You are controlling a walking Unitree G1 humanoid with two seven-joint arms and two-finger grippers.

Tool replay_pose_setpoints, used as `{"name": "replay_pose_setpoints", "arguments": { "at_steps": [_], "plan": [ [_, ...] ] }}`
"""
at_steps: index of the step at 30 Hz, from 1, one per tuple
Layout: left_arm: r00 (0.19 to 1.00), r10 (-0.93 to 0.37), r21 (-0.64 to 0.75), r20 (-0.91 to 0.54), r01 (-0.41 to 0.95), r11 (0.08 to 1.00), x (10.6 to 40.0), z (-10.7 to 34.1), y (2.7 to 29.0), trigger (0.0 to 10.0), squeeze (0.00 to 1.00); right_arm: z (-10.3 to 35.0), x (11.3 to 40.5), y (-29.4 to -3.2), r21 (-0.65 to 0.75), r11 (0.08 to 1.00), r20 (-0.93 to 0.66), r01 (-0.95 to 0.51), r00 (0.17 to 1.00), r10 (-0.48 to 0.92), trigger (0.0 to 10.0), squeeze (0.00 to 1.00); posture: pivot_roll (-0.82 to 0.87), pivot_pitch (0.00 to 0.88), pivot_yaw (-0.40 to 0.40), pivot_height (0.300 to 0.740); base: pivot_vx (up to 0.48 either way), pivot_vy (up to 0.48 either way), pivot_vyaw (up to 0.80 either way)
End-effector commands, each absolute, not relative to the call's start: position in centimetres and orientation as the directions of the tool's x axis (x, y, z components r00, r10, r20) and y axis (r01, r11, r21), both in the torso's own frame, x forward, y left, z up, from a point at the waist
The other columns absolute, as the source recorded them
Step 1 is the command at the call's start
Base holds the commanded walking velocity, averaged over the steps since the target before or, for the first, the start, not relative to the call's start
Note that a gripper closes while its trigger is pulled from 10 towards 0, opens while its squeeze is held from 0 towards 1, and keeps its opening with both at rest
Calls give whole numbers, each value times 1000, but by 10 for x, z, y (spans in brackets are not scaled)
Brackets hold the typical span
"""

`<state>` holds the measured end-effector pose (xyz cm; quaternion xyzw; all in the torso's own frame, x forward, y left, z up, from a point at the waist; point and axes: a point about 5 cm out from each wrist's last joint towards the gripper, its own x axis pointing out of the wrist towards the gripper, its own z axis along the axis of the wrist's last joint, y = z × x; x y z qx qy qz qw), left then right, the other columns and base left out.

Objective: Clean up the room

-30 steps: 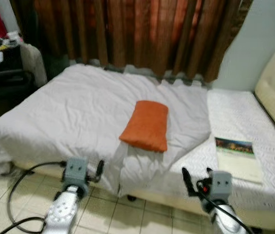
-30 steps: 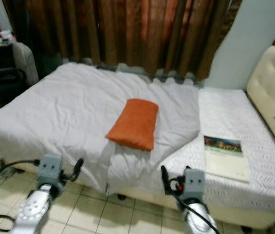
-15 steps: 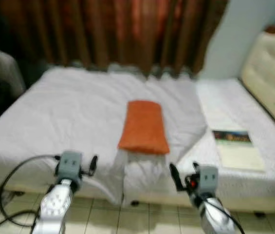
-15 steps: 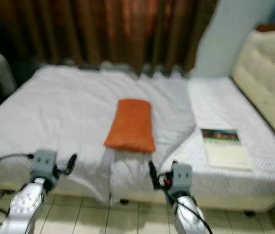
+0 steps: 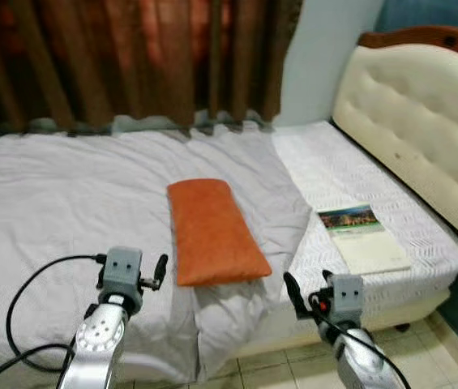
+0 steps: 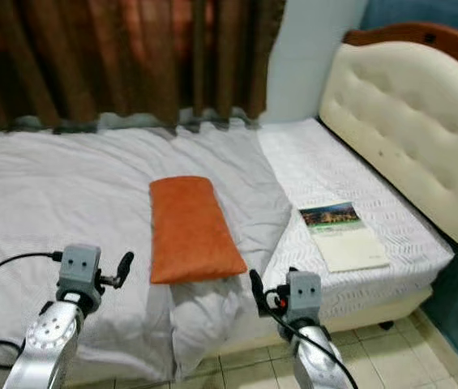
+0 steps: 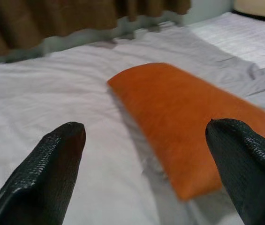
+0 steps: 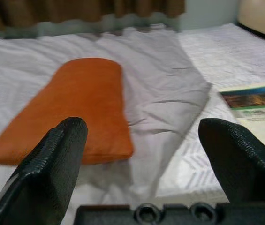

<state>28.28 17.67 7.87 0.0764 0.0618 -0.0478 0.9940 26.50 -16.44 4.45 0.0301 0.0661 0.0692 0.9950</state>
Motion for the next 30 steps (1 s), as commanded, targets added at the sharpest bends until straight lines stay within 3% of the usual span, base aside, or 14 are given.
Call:
{"name": "replay_pose_setpoints", "arguments": {
  "at_steps": [1, 7, 12, 19, 30],
  "plan": [
    [985, -103, 145, -139, 124, 982, 284, 77, 169, 10000, 0, 44, 267, -170, 58, 991, -134, -125, 982, 131, 10000, 0, 51, 16, -55, 740, 334, 345, 0],
    [987, -89, 142, -134, 108, 984, 285, 77, 169, 10000, 0, 45, 270, -164, 71, 987, -126, -145, 980, 153, 10000, 0, 57, 22, -56, 740, 336, 343, 0],
    [986, -63, 151, -153, 87, 985, 285, 74, 170, 10000, 0, 46, 271, -163, 74, 985, -124, -157, 978, 165, 10000, 0, 54, 30, -63, 740, 0, 0, 0],
    [987, -51, 164, -155, 77, 983, 285, 73, 169, 10000, 0, 46, 271, -163, 69, 984, -122, -164, 978, 172, 10000, 0, 57, 35, -66, 740, 314, -359, 0],
    [985, -67, 180, -160, 96, 979, 287, 73, 168, 10000, 0, 45, 270, -167, 64, 986, -125, -152, 979, 159, 10000, 0, 49, 42, -62, 740, 334, -341, 543]
  ]
}}
